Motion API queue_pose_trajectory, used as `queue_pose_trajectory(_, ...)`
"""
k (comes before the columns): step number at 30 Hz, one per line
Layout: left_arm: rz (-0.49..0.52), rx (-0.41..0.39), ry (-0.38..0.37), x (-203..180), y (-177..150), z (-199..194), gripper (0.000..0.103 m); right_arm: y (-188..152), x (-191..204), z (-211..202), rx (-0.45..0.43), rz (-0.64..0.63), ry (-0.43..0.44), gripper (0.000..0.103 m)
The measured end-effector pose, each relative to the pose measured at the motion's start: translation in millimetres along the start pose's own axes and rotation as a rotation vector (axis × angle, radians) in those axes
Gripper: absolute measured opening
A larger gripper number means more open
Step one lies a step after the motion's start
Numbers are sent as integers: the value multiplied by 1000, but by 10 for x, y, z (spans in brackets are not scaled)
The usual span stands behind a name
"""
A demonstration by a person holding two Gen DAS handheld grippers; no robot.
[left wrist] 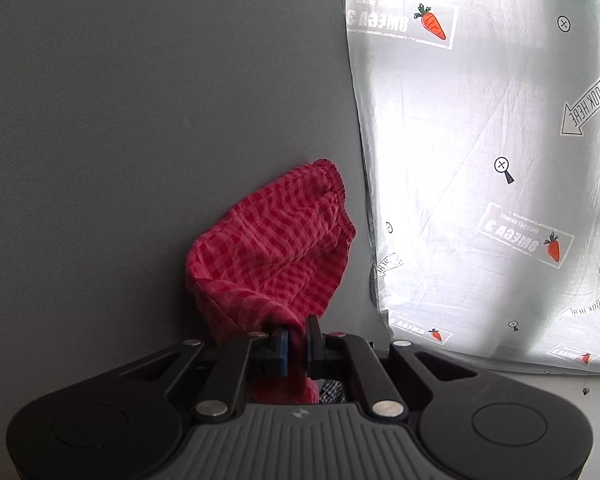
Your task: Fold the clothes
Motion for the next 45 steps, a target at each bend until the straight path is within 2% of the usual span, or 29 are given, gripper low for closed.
queue_pose_trajectory(5, -1, -6, 3, -207, 411, 405, 7, 370, -422, 399, -6, 72, -6, 4)
queue_pose_trajectory(9, -2, -10, 5, -373, 739, 729, 7, 701, -705, 893, -8, 50, -8, 4)
queue_pose_trajectory(14, -20, -50, 28, -376, 1240, 1095, 7, 1139, -958, 1573, -4, 40, 46, 4)
queue_pose_trajectory(15, -30, -57, 40, -341, 1332, 1156, 7, 1212, -991, 1699, -6, 39, 55, 6)
queue_pose_trajectory(16, -46, -60, 60, -291, 1414, 1212, 9, 1273, -1031, 1831, -3, 44, 53, 16)
queue_pose_trajectory(17, -61, -62, 72, -249, 1483, 1246, 14, 1335, -1071, 1963, 0, 49, 51, 24)
queue_pose_trajectory(18, -74, -67, 76, -215, 1548, 1267, 20, 1396, -1110, 2095, 4, 54, 49, 38)
queue_pose_trajectory(19, -81, -77, 70, -195, 1606, 1265, 32, 1442, -1159, 2149, -7, 75, 37, 42)
queue_pose_trajectory(20, -67, -92, 66, -196, 1647, 1219, 37, 1490, -1235, 2196, -21, 118, 22, 42)
queue_pose_trajectory(21, -43, -110, 65, -205, 1678, 1154, 38, 1489, -1321, 2208, -22, 189, 19, 42)
queue_pose_trajectory(23, 5, -145, 64, -224, 1741, 1022, 46, 1484, -1495, 2232, -25, 333, 11, 43)
queue_pose_trajectory(26, 184, -142, 170, -254, 1646, 834, 50, 1265, -1594, 2095, 0, 519, 35, 43)
queue_pose_trajectory(29, 374, -38, 290, -204, 1293, 830, 56, 916, -1507, 1911, 57, 650, 77, 44)
queue_pose_trajectory(31, 435, 51, 314, -155, 994, 900, 59, 653, -1358, 1749, 104, 736, 126, 44)
queue_pose_trajectory(34, 476, 61, 325, -126, 781, 1025, 63, 359, -1061, 1588, 152, 863, 228, 45)
queue_pose_trajectory(37, 513, 52, 335, -106, 605, 1150, 61, 212, -849, 1459, 147, 931, 304, 48)
queue_pose_trajectory(39, 538, 46, 342, -92, 488, 1233, 56, 300, -736, 1570, 130, 920, 339, 49)
queue_pose_trajectory(40, 555, 48, 372, -76, 487, 1277, 31, 327, -692, 1587, 120, 907, 357, 47)
queue_pose_trajectory(41, 571, 50, 407, -61, 504, 1300, 10, 375, -659, 1596, 112, 863, 338, 41)
queue_pose_trajectory(42, 575, 37, 415, -59, 505, 1283, 10, 424, -626, 1605, 103, 817, 318, 16)
queue_pose_trajectory(43, 558, 21, 408, -56, 502, 1249, 9, 464, -603, 1597, 104, 773, 310, 4)
queue_pose_trajectory(45, 523, 3, 399, -53, 493, 1140, 8, 510, -593, 1485, 83, 739, 317, 4)
Point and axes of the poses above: each gripper's, at about its wrist camera, not at the fingertips, and z roughly the way its jaws point, x to its left, y to its top, the point moved 9 cm from there along z, roughly the way its jaws point, and after that the axes turned 8 degrees about z, right-handed, at the moved point
